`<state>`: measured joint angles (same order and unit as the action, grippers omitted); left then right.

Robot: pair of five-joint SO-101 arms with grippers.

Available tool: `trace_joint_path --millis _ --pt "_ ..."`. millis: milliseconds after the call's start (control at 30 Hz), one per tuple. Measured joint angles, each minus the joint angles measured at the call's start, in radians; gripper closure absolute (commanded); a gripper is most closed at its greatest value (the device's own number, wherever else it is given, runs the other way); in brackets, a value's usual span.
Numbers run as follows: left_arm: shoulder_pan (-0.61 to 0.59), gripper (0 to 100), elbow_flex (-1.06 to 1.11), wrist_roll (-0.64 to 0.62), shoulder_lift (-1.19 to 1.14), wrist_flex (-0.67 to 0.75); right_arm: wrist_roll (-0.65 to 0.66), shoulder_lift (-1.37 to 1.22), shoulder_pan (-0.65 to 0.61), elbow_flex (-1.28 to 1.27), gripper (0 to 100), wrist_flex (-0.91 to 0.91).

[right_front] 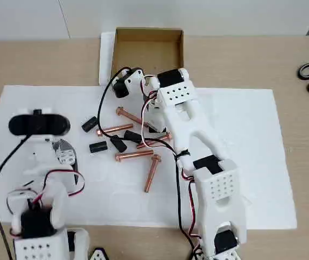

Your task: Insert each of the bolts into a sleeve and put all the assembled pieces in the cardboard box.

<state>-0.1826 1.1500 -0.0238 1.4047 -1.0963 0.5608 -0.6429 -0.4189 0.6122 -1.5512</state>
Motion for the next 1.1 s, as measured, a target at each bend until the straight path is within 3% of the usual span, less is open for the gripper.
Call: trace_joint_path --millis 367,1100 --pt "0.000 99 0.180 0.000 0.394 0.003 0.103 -0.008 0.000 0.000 80.5 0.068" --pt "0.000 99 0.187 0.003 0.391 0.003 0.107 -0.175 -0.049 0.048 80.5 0.109"
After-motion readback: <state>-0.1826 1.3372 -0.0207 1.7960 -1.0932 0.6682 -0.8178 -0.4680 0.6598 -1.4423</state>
